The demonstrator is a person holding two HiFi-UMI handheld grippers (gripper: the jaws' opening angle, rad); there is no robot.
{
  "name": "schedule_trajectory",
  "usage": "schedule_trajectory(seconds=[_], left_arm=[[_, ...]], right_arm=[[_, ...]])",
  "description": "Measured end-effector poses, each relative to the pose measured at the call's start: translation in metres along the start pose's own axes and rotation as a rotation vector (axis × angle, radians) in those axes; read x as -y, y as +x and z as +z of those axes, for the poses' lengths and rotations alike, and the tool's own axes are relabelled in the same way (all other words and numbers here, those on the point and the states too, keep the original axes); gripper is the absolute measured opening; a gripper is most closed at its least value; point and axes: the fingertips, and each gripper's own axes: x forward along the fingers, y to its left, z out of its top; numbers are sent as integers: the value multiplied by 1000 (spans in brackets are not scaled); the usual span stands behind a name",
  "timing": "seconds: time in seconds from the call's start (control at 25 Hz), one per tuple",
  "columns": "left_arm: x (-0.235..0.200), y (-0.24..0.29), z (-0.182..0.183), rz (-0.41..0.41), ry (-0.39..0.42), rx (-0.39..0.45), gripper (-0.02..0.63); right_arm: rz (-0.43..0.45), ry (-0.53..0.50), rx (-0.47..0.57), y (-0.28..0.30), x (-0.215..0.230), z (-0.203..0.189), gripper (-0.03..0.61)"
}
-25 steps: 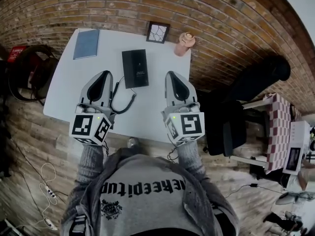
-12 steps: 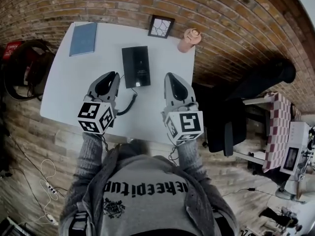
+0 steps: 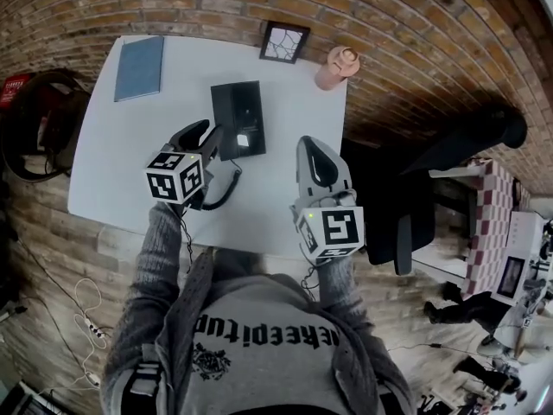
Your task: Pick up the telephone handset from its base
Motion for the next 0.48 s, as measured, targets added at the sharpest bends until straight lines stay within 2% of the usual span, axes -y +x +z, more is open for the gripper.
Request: schedule_trajectory(seconds=[0.16,0.32,0.48], left_arm=[[-16,20,-13,-19,-50,-52,127],[-22,40,-28,-57,-59,-113,148],[-28,51,-35,-91,-108,-134,169]], right_arm=[[-10,-7,-28,2,4,-5,3],[-27,-14,-48,3,11,-10,3],[-42,-18,-64,2,15,-14,3]])
